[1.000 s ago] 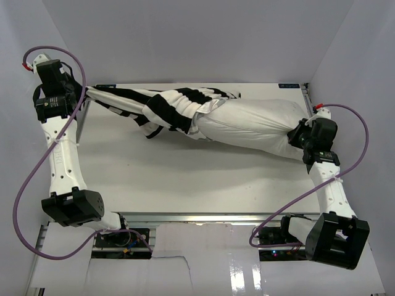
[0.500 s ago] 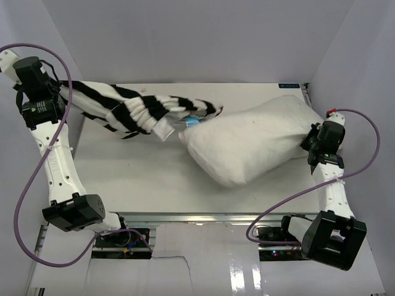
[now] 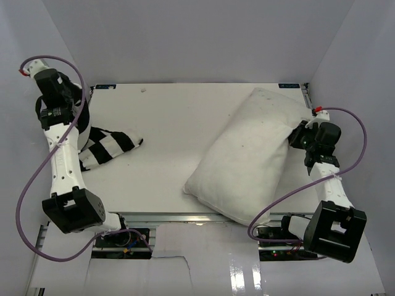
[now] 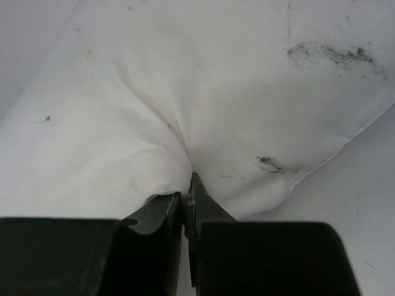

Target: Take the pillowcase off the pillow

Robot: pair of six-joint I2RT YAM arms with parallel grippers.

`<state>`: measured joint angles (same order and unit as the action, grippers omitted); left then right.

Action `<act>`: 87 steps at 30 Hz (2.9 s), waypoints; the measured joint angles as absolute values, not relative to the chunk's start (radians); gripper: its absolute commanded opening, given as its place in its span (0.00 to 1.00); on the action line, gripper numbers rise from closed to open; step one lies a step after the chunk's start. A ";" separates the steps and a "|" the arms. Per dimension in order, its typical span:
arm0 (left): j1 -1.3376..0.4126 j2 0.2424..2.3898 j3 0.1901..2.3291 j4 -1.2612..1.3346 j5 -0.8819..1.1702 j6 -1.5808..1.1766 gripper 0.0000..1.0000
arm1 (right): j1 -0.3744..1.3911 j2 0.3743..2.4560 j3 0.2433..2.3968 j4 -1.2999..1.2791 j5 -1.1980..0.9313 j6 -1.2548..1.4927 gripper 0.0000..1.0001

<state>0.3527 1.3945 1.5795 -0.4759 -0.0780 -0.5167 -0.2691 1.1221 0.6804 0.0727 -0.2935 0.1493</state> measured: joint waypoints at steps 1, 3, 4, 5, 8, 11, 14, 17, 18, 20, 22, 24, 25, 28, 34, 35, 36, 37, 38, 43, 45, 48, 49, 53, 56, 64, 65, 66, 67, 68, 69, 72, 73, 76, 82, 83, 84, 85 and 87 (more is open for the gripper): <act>0.325 1.406 1.566 -0.465 -0.062 -0.514 0.00 | -0.253 1.139 0.680 0.096 -0.332 0.149 0.08; 0.244 1.428 1.545 -0.447 -0.046 -0.498 0.00 | -0.224 1.162 0.680 0.119 -0.376 0.146 0.08; 0.198 1.440 1.540 -0.441 -0.039 -0.492 0.00 | -0.208 1.171 0.681 0.125 -0.392 0.146 0.08; 0.149 1.452 1.536 -0.433 -0.032 -0.486 0.00 | -0.192 1.178 0.682 0.128 -0.401 0.145 0.08; 0.007 1.493 1.530 -0.411 0.002 -0.482 0.00 | -0.159 1.215 0.715 0.121 -0.418 0.142 0.08; -0.098 1.510 1.495 -0.355 0.054 -0.487 0.00 | -0.147 1.272 0.767 0.120 -0.423 0.133 0.08; -0.178 1.515 1.466 -0.318 0.107 -0.500 0.00 | -0.128 1.317 0.802 0.115 -0.421 0.122 0.08; -0.226 1.518 1.486 -0.304 0.165 -0.517 0.00 | -0.097 1.340 0.822 0.111 -0.401 0.104 0.08; -0.234 1.518 1.503 -0.302 0.178 -0.522 0.00 | -0.087 1.342 0.826 0.112 -0.395 0.099 0.08; -0.244 1.520 1.566 -0.302 0.207 -0.533 0.00 | -0.069 1.344 0.830 0.114 -0.387 0.093 0.08; -0.247 1.520 1.646 -0.298 0.231 -0.544 0.00 | -0.060 1.344 0.830 0.114 -0.380 0.088 0.08; -0.249 1.517 1.725 -0.293 0.243 -0.548 0.00 | -0.056 1.347 0.830 0.115 -0.375 0.081 0.08; -0.249 1.513 1.752 -0.287 0.242 -0.546 0.00 | -0.055 1.349 0.830 0.115 -0.373 0.077 0.08; -0.251 1.477 1.757 -0.276 0.174 -0.523 0.00 | -0.054 1.351 0.830 0.114 -0.366 0.068 0.08; -0.234 1.488 1.600 -0.278 -0.123 -0.461 0.00 | -0.049 1.362 0.831 0.116 -0.365 0.063 0.08; -0.221 1.513 1.568 -0.282 -0.182 -0.461 0.00 | -0.049 1.377 0.838 0.112 -0.365 0.060 0.08; -0.206 1.539 1.528 -0.282 -0.235 -0.463 0.00 | -0.049 1.394 0.847 0.110 -0.366 0.059 0.08; -0.189 1.562 1.487 -0.287 -0.278 -0.468 0.00 | -0.049 1.417 0.866 0.102 -0.367 0.056 0.08; -0.165 1.587 1.439 -0.293 -0.314 -0.476 0.00 | -0.049 1.444 0.895 0.084 -0.371 0.054 0.09; -0.047 1.612 1.201 -0.326 -0.409 -0.548 0.26 | -0.044 1.625 1.168 -0.040 -0.411 0.034 0.37; -0.033 1.585 1.142 -0.324 -0.413 -0.566 0.64 | -0.043 1.642 1.224 -0.065 -0.413 0.036 0.62; -0.044 1.511 1.098 -0.311 -0.406 -0.596 0.77 | -0.041 1.619 1.249 -0.099 -0.387 0.042 0.85; -0.051 1.481 1.092 -0.303 -0.405 -0.601 0.79 | -0.041 1.607 1.249 -0.125 -0.365 0.042 0.86; -0.089 1.366 1.092 -0.276 -0.404 -0.601 0.92 | -0.037 1.530 1.246 -0.205 -0.311 0.051 0.91; -0.154 1.289 1.092 -0.264 -0.406 -0.600 0.95 | -0.007 1.439 1.235 -0.242 -0.264 0.054 0.92; -0.430 1.215 1.043 -0.171 -0.220 -0.587 0.98 | 0.331 1.162 1.089 -0.208 -0.218 0.118 0.90; -0.480 1.222 1.033 -0.167 -0.202 -0.575 0.98 | 0.359 1.128 1.063 -0.210 -0.212 0.131 0.90; -0.542 1.224 1.018 -0.164 -0.195 -0.561 0.98 | 0.377 1.096 1.043 -0.213 -0.208 0.144 0.90; -0.569 1.224 1.011 -0.165 -0.191 -0.556 0.98 | 0.387 1.069 1.027 -0.221 -0.201 0.155 0.90; -0.622 1.214 0.987 -0.150 -0.190 -0.538 0.98 | 0.392 1.038 1.018 -0.241 -0.187 0.169 0.90; -0.674 1.195 0.956 -0.132 -0.187 -0.519 0.98 | 0.392 1.015 1.017 -0.257 -0.173 0.178 0.90; -0.803 1.068 0.806 -0.028 -0.154 -0.454 0.98 | 0.392 0.955 1.017 -0.294 -0.143 0.191 0.90; -0.833 1.018 0.764 -0.004 -0.138 -0.437 0.98 | 0.392 0.936 1.016 -0.305 -0.143 0.192 0.90; -0.874 0.912 0.713 0.068 -0.099 -0.394 0.98 | 0.392 0.873 0.987 -0.304 -0.163 0.187 0.90; -0.875 0.890 0.715 0.184 -0.048 -0.354 0.98 | 0.392 0.765 0.882 -0.290 -0.179 0.176 0.90; -0.878 0.892 0.715 0.188 -0.043 -0.351 0.98 | 0.392 0.756 0.877 -0.290 -0.179 0.176 0.90; -0.880 0.892 0.714 0.190 -0.039 -0.348 0.98 | 0.392 0.750 0.876 -0.289 -0.179 0.175 0.90; -0.881 0.888 0.712 0.194 -0.038 -0.346 0.98 | 0.392 0.744 0.876 -0.287 -0.179 0.173 0.90; -0.881 0.875 0.707 0.197 -0.036 -0.343 0.98 | 0.392 0.737 0.876 -0.283 -0.179 0.169 0.90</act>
